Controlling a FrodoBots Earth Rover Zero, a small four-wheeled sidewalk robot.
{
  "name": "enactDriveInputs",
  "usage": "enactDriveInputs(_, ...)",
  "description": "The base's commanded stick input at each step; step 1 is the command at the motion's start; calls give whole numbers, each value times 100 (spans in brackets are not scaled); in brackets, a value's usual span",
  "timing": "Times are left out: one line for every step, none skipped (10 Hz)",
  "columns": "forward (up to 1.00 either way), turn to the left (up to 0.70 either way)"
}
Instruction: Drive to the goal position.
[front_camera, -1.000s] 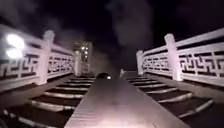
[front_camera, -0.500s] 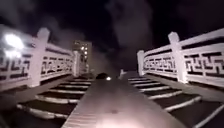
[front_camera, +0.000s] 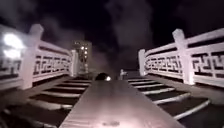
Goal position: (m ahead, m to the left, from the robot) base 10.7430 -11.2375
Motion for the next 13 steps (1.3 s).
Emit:
enactDriveInputs(45,0)
enactDriveInputs(45,0)
enactDriveInputs(45,0)
enactDriveInputs(45,0)
enactDriveInputs(45,0)
enactDriveInputs(48,0)
enactDriveInputs(67,0)
enactDriveInputs(70,0)
enactDriveInputs(70,0)
enactDriveInputs(70,0)
enactDriveInputs(70,0)
enactDriveInputs(70,0)
enactDriveInputs(70,0)
